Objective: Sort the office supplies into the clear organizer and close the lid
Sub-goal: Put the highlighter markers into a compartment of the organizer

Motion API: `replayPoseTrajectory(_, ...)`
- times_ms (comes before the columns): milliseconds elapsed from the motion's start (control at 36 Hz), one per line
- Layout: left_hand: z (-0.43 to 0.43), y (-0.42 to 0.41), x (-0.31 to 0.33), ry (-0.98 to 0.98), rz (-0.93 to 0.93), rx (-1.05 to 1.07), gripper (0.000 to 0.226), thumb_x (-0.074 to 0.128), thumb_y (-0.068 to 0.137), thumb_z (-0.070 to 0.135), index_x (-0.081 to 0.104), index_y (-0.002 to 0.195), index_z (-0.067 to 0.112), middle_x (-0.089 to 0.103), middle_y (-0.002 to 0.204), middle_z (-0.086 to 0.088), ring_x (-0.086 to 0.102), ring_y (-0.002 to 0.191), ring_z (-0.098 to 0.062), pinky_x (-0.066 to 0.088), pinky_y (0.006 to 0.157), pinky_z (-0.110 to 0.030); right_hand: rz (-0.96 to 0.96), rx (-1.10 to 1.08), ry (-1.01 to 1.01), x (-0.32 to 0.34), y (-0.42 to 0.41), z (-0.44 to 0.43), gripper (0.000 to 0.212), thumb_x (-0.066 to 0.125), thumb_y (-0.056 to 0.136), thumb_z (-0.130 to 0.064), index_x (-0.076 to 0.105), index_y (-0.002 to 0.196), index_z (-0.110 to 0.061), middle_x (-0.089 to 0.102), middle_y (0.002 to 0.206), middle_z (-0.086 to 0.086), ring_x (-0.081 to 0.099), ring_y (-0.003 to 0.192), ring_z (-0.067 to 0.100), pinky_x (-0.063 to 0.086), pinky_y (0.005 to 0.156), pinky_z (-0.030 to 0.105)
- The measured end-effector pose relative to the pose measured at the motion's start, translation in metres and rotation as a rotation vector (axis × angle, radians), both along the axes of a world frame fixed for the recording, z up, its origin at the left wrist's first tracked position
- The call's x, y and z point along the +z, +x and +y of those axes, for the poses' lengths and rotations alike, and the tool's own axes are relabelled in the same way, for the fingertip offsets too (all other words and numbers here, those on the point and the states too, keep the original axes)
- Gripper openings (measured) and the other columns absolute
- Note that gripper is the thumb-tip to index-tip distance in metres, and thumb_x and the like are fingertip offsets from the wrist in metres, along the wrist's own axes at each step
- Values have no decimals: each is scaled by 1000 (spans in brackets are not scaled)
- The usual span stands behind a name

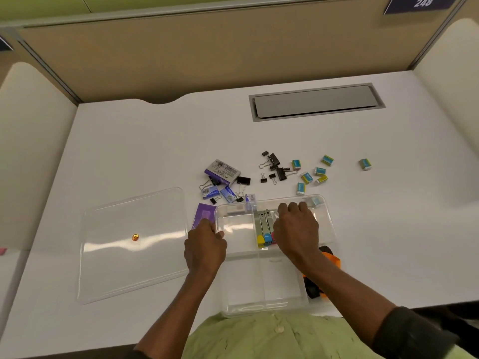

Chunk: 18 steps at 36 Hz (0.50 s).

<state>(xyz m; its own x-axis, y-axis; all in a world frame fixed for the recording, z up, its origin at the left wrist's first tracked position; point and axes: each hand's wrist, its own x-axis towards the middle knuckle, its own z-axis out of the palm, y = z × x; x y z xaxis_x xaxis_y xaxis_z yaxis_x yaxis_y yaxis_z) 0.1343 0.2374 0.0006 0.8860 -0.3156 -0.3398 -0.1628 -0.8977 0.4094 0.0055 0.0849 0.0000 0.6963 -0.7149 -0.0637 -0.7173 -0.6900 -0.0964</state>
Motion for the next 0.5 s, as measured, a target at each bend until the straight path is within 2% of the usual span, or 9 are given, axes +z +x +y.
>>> replayPoseTrajectory(111,0,0,0,1,10,-3,35,79,89,30,65,117,16,71,123,-11,71,109,-30,60,92,-43,58,64,-79,-8,3,2,27,81,67,-17,67,88,-6,67,79,13,60,80,31,51,66,41)
replayPoseTrajectory(222,1,0,-2,-7,14,-6,37,78,89,30,64,120,16,70,127,-11,69,112,-31,59,94,-44,130,95,-55,-10,1,3,32,84,68,-23,72,92,-5,70,83,13,61,87,32,53,70,41)
replayPoseTrajectory(333,1,1,-3,-18,13,-9,37,78,89,31,64,119,16,70,125,-11,70,111,-30,60,92,-43,113,140,-34,-9,-5,4,20,84,67,-20,73,74,-5,69,72,11,61,82,30,53,62,38)
replayPoseTrajectory(389,2,3,-4,-18,19,-13,34,78,89,32,65,117,17,71,123,-10,70,109,-29,60,90,-42,125,149,-22,-9,-7,4,25,89,63,-24,73,71,-7,69,72,9,62,82,27,53,57,35)
replayPoseTrajectory(500,5,11,-1,-16,30,-9,23,77,89,40,67,98,21,74,107,-5,70,96,-27,57,79,-35,40,157,-28,-2,-7,3,29,93,56,-20,73,71,-6,65,72,8,60,74,24,41,46,27)
